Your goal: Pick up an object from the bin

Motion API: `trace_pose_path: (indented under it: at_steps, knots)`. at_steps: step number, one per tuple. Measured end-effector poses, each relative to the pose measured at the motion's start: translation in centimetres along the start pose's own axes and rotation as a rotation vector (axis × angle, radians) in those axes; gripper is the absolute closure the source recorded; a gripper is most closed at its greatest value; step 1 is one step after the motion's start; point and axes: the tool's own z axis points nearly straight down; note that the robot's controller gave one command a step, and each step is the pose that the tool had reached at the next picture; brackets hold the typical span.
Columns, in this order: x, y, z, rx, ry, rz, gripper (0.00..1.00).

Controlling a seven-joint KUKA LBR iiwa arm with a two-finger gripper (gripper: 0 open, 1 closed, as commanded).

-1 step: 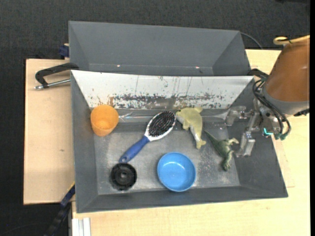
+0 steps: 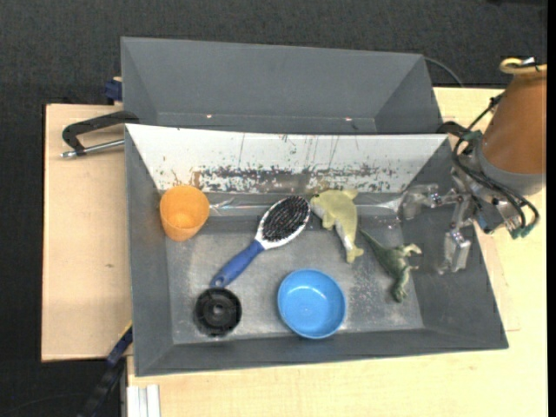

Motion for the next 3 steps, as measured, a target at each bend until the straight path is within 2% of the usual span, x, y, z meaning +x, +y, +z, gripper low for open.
trace_pose_path:
  at_steps: [1, 2, 3]
  knots:
    - [0.0, 0.0, 12.0, -0.008, 0.012, -0.074, 0.0]
    - [4.7, 1.1, 11.2, -0.008, 0.0, -0.468, 0.0]
    - [4.5, 1.1, 11.1, -0.004, -0.005, -0.47, 1.0]
